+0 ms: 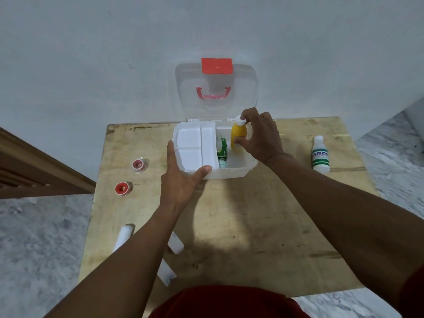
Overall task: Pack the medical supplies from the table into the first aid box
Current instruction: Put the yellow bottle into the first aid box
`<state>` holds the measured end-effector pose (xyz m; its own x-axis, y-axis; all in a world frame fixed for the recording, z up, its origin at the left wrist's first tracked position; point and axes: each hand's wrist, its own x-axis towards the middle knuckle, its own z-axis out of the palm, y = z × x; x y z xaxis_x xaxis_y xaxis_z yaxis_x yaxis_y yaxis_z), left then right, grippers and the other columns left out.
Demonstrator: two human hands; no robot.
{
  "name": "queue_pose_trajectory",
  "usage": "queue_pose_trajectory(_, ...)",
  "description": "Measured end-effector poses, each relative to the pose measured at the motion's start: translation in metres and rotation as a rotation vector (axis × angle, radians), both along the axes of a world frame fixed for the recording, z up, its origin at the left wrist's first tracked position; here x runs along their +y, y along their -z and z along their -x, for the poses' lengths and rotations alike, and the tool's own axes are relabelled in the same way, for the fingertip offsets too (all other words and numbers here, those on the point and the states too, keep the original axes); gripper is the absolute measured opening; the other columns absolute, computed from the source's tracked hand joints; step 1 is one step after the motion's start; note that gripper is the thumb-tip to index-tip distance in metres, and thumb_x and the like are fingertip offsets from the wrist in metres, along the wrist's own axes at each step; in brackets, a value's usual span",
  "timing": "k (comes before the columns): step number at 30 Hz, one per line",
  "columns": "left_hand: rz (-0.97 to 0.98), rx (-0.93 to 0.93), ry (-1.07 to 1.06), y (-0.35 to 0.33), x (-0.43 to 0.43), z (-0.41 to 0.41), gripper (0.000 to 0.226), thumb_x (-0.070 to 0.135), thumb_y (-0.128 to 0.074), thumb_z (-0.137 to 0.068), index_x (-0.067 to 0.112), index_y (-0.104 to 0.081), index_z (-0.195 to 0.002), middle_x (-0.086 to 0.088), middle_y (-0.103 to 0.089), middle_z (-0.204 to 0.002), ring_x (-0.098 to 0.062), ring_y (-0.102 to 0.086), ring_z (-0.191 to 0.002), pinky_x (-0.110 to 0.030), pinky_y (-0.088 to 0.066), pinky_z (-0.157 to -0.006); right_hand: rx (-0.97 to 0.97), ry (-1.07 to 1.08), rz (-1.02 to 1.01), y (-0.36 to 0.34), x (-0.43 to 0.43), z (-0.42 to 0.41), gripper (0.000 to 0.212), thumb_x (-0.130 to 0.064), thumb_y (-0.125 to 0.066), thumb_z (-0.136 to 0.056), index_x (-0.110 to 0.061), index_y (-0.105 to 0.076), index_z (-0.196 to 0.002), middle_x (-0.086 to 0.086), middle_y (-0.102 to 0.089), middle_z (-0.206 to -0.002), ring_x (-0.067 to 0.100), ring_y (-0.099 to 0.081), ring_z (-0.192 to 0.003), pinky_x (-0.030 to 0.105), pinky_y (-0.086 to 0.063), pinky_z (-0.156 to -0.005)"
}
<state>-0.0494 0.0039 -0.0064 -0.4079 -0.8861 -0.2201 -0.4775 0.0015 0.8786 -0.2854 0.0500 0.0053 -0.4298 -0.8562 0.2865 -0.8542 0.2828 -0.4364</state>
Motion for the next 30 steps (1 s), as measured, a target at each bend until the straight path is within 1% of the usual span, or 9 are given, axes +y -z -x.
queue_pose_trajectory(3, 0.009, 0.013, -0.001, -0.0003, 0.0001, 0.0001, 0.113, 0.059, -0.074, -0.068, 0.032, -0.009, -0.156, 0.001, -0.048, -0.144, -0.025, -0.052, -0.124, -0.044, -0.050, -0.100, 0.048, -0.013, -0.079, -0.0015, -0.0026, -0.0013, 0.055, -0.016, -0.084, -0.068, -0.009, -0.054, -0.113, 0.005, -0.067, -0.102, 0.033, -0.053, -0.094, 0.043, -0.045, -0.080)
queue_pose_trajectory(10, 0.028, 0.019, -0.009, 0.0010, -0.0004, 0.0007, 0.107, 0.046, -0.080, -0.077, 0.030, -0.010, -0.156, 0.001, -0.048, -0.144, -0.023, -0.052, -0.123, -0.036, -0.050, -0.098, 0.067, 0.016, -0.139, -0.0032, -0.0048, -0.0026, 0.056, -0.017, -0.085, -0.067, -0.005, -0.052, -0.110, 0.009, -0.064, -0.101, 0.034, -0.052, -0.095, 0.042, -0.041, -0.077)
queue_pose_trajectory(17, 0.018, 0.034, -0.011, -0.0002, 0.0005, 0.0021, 0.108, 0.045, -0.080, -0.077, 0.029, -0.009, -0.157, 0.001, -0.046, -0.145, -0.023, -0.050, -0.126, -0.038, -0.049, -0.099, 0.031, 0.031, -0.137, -0.0046, -0.0002, -0.0017, 0.054, -0.015, -0.085, -0.068, -0.004, -0.052, -0.109, 0.011, -0.062, -0.099, 0.035, -0.053, -0.093, 0.045, -0.045, -0.076)
queue_pose_trajectory(19, 0.017, 0.038, -0.011, -0.0001, 0.0005, 0.0020, 0.107, 0.044, -0.080, -0.077, 0.029, -0.010, -0.157, 0.001, -0.047, -0.145, -0.022, -0.050, -0.125, -0.034, -0.049, -0.095, 0.051, 0.035, -0.133, -0.0040, 0.0013, -0.0016, 0.053, -0.015, -0.085, -0.068, -0.003, -0.053, -0.108, 0.011, -0.062, -0.098, 0.035, -0.053, -0.092, 0.044, -0.044, -0.076)
queue_pose_trajectory(22, 0.029, 0.047, -0.005, 0.0007, 0.0007, 0.0010, 0.105, 0.042, -0.080, -0.077, 0.029, -0.012, -0.156, 0.003, -0.047, -0.143, -0.017, -0.050, -0.122, -0.019, -0.047, -0.083, 0.069, 0.035, -0.132, -0.0050, 0.0004, -0.0037, 0.053, -0.015, -0.085, -0.068, -0.003, -0.053, -0.108, 0.011, -0.062, -0.100, 0.035, -0.053, -0.092, 0.044, -0.044, -0.076)
queue_pose_trajectory(24, 0.028, 0.046, -0.007, 0.0013, 0.0004, 0.0010, 0.106, 0.043, -0.080, -0.077, 0.029, -0.012, -0.156, 0.002, -0.047, -0.143, -0.018, -0.050, -0.122, -0.023, -0.047, -0.088, 0.072, 0.024, -0.134, -0.0058, -0.0003, -0.0046, 0.052, -0.014, -0.085, -0.069, -0.003, -0.052, -0.108, 0.011, -0.062, -0.101, 0.035, -0.052, -0.092, 0.045, -0.044, -0.076)
queue_pose_trajectory(27, 0.023, 0.046, -0.006, 0.0022, 0.0000, 0.0010, 0.109, 0.054, -0.080, -0.072, 0.032, -0.013, -0.155, 0.002, -0.049, -0.142, -0.022, -0.052, -0.123, -0.040, -0.051, -0.098, 0.073, 0.016, -0.137, -0.0055, -0.0003, -0.0043, 0.053, -0.014, -0.085, -0.069, -0.003, -0.051, -0.108, 0.013, -0.061, -0.100, 0.034, -0.052, -0.091, 0.045, -0.045, -0.075)
queue_pose_trajectory(28, 0.018, 0.045, -0.007, 0.0017, 0.0000, 0.0010, 0.109, 0.057, -0.078, -0.069, 0.032, -0.013, -0.154, 0.002, -0.049, -0.141, -0.024, -0.053, -0.123, -0.045, -0.052, -0.098, 0.073, 0.017, -0.139, -0.0051, -0.0004, -0.0039, 0.053, -0.014, -0.085, -0.069, -0.003, -0.051, -0.109, 0.014, -0.061, -0.100, 0.034, -0.052, -0.090, 0.045, -0.045, -0.075)
queue_pose_trajectory(30, 0.014, 0.044, -0.006, 0.0011, -0.0002, 0.0010, 0.109, 0.055, -0.079, -0.070, 0.031, -0.014, -0.154, 0.001, -0.049, -0.141, -0.024, -0.052, -0.123, -0.047, -0.052, -0.097, 0.065, 0.021, -0.142, -0.0046, -0.0006, -0.0034, 0.054, -0.013, -0.085, -0.069, -0.003, -0.050, -0.109, 0.015, -0.060, -0.099, 0.034, -0.051, -0.090, 0.044, -0.045, -0.074)
